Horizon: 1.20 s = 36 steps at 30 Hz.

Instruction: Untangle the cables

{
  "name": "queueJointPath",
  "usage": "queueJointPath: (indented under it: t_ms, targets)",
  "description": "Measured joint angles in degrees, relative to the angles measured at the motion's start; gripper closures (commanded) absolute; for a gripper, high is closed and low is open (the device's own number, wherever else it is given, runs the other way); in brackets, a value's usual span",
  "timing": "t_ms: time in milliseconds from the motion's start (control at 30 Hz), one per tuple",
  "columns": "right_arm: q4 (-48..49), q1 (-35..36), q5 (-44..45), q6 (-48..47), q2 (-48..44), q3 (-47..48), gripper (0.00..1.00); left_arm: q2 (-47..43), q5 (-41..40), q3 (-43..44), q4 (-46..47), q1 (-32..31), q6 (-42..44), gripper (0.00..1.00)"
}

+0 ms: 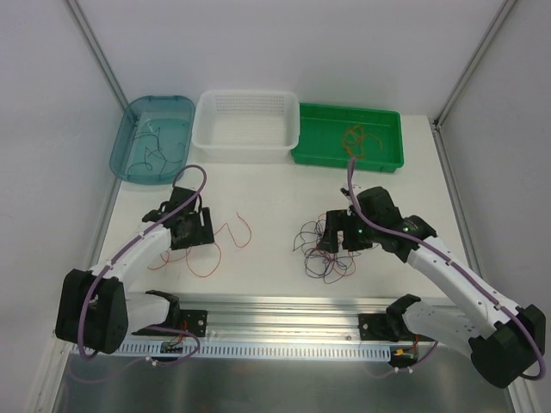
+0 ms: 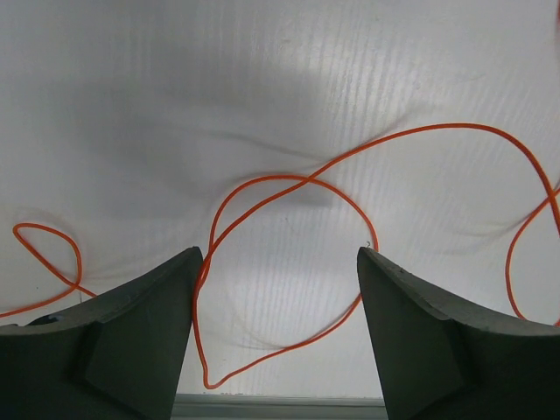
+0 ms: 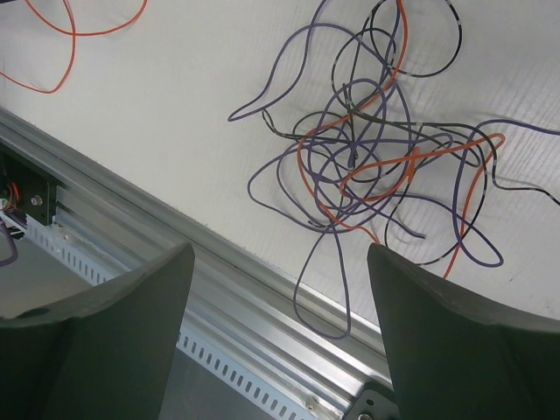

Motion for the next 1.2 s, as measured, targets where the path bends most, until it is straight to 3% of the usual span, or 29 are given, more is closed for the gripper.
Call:
queueJointPath:
  t_ms: [467,567,700,733,800,833,1033,1200]
  targets:
    - [0.9,0.3,-1.4,-1.1,-2.3,-1.7,0.15,3.7,-5.8,-0.8,-1.5,0.0,-4.1,0.35]
    - [1.2,0.5,-1.6,-1.1,-2.3,-1.7,0.15,5.8,-5.8,-0.8,-1.6,0.0,-4.3,0.42]
    - [1.3,0.7,-1.7,-1.1,-2.4,-1.7,0.15,8.6,-3.6,-0.3,-1.5,0.0,-4.9,0.6]
    - [1.3,0.8,-1.7,-1.1,-2.4,-1.7,0.15,8.7,-3.3,-0.2,-1.5,0.0,-5.0,0.72]
    - [1.2,0.8,-1.6,-1.1,-2.5,-1.7,0.15,8.7,-2.9,-0.2,-1.6,0.0,-5.6,0.85]
    - [1.2,0.8,-1.7,-1.1,-2.5,-1.7,0.15,8.6,-2.6,-0.2,-1.6,0.0,-5.6,0.98]
    - [1.3,2.1,-2.2,-1.3,-2.4,-1.7,0.1,4.8,2.7,-0.1,-2.1,-1.1,-5.8,1.0]
    - [1.4,5.8,-2.5,-2.3,-0.1,0.6,0.07,-2.6,5.9,2.7,-2.7,-6.0,-5.7,1.0]
